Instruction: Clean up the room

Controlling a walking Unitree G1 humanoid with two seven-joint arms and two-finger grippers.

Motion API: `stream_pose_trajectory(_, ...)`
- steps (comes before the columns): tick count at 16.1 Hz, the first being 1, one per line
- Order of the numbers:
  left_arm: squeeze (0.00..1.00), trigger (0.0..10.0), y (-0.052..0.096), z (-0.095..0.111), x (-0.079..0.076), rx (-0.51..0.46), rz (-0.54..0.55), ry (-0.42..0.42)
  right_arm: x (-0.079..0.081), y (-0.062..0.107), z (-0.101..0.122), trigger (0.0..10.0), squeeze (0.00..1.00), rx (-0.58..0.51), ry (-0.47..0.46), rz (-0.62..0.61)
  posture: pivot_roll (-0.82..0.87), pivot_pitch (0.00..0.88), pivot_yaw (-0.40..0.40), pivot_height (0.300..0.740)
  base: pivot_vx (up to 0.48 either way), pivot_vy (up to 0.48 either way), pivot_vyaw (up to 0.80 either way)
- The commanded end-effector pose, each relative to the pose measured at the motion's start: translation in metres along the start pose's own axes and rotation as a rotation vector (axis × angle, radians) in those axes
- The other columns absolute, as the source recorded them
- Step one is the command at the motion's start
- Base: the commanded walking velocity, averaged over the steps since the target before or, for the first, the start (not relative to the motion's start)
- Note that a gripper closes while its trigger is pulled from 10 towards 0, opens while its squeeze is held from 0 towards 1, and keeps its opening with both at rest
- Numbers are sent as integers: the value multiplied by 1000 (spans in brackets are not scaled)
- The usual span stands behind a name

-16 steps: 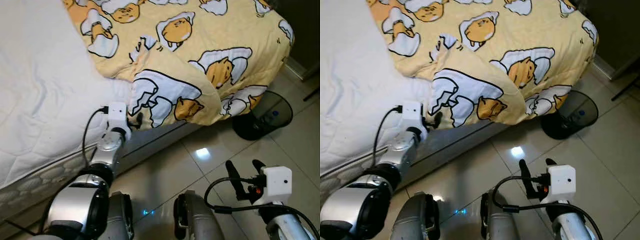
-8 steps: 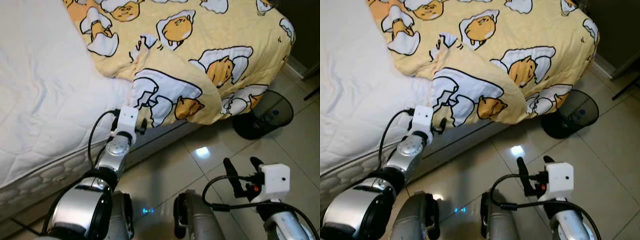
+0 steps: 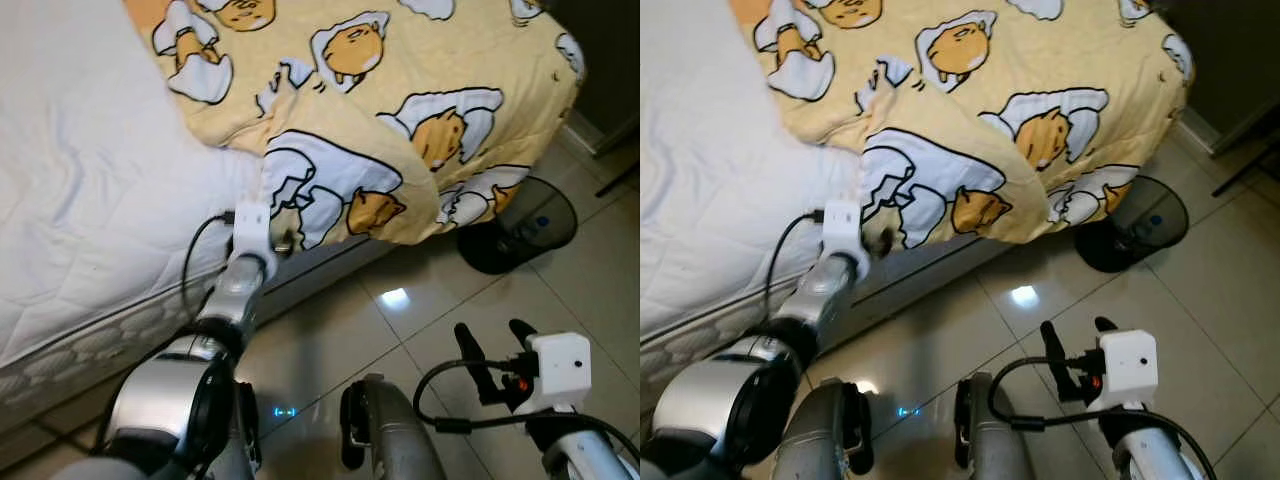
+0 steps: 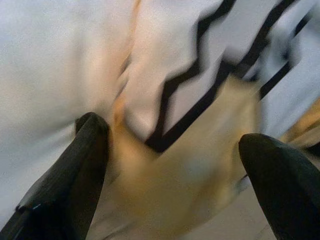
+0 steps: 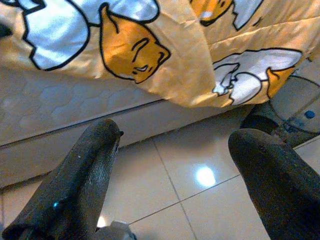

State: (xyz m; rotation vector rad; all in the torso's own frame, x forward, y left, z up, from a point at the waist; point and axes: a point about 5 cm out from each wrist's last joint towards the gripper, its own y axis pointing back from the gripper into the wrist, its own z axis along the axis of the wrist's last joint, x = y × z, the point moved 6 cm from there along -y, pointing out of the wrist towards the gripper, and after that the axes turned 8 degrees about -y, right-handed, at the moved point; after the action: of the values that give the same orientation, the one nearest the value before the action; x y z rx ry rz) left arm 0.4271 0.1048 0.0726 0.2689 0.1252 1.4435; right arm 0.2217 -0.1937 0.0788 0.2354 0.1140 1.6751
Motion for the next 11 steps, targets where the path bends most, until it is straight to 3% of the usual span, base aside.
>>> stream_pose_trajectory(1, 0, 10000, 0, -1, -16, 11, -59, 30, -2, 4, -2, 10000, 0, 15, 3, -15, -363, 302, -70, 669, 0, 0, 0)
stream_pose_trajectory(2, 0, 10000, 0, -1, -19, 12, -69, 31, -2, 4, -2, 10000, 0, 17, 1, -14, -362, 302, -69, 669, 0, 0, 0)
stream_pose_trajectory(3, 0, 0, 1, -6, -23, 38, -94, 52, 1, 3, -4, 10000, 0, 19, -7, -12, -354, 304, -64, 669, 0, 0, 0)
stream_pose_trajectory(11, 0, 0, 3, -16, -27, 67, -129, 20, 2, 2, -4, 10000, 0, 18, -14, -18, -355, 306, -57, 669, 0, 0, 0)
